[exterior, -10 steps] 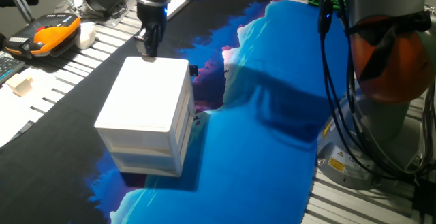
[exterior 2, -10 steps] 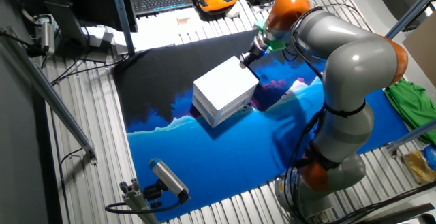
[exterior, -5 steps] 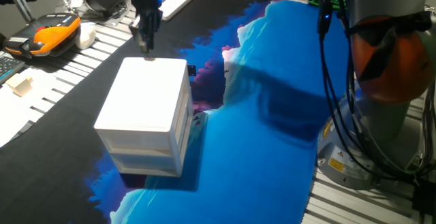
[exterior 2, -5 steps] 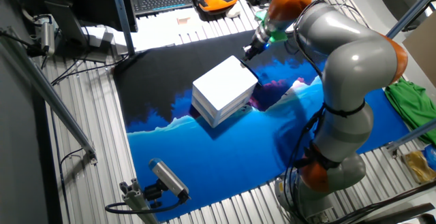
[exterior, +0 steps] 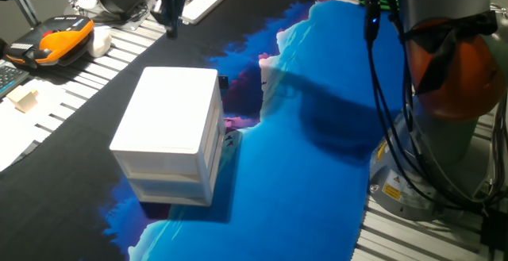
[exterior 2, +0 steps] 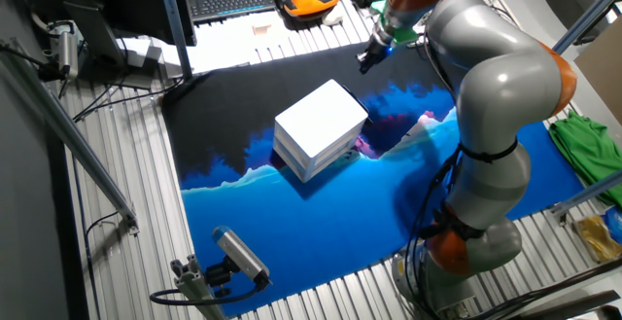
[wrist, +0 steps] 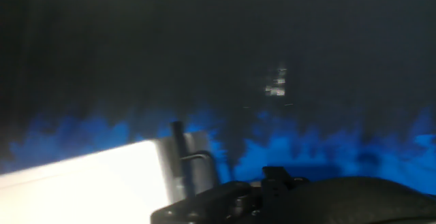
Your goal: Grasp the handle and close the drawer
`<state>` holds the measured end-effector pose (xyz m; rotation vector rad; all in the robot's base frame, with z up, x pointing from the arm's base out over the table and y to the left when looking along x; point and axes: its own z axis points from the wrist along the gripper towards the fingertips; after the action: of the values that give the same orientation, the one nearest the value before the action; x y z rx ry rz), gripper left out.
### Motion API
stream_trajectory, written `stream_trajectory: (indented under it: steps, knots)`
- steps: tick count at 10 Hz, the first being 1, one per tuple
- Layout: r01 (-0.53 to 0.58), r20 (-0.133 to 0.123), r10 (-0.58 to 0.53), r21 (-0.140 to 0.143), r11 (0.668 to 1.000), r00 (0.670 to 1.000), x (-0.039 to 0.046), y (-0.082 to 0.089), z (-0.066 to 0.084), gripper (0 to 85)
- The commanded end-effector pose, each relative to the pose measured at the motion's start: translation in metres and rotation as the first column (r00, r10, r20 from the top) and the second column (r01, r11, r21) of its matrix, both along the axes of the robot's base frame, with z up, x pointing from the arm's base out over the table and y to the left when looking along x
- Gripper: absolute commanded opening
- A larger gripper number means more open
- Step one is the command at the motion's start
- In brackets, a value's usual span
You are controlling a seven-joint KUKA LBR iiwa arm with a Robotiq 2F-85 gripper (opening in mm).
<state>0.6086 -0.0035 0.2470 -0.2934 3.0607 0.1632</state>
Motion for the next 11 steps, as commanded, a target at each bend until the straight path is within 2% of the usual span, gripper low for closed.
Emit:
stream_trajectory:
  steps: [1,3,4,6,7,8,9,10,11]
  knots:
    - [-0.022,0.018,0.024,-0.086,0.996,1.000,0.0018,-0.003,0.000,0.0]
    - [-0.051,0.036,0.055,-0.118,0.992,0.998,0.0022,-0.008,-0.007,0.0]
    - [-0.056,0.042,0.060,-0.084,0.995,0.997,0.0008,-0.015,-0.010,0.0]
    - [-0.037,0.051,0.039,-0.042,0.998,0.998,-0.0012,-0.026,-0.007,0.0]
    - [-0.018,0.055,0.021,-0.046,0.999,0.998,-0.0040,-0.029,-0.010,0.0]
    - [0.012,0.065,-0.010,-0.022,1.000,0.998,-0.0054,-0.031,-0.013,0.0]
    - [0.038,0.063,-0.036,-0.022,0.999,0.997,-0.0044,-0.030,-0.013,0.0]
    - [0.070,0.044,-0.069,-0.032,0.997,0.997,-0.0035,-0.030,-0.012,0.0]
    - [0.095,0.040,-0.093,-0.038,0.995,0.995,-0.0038,-0.032,-0.011,0.0]
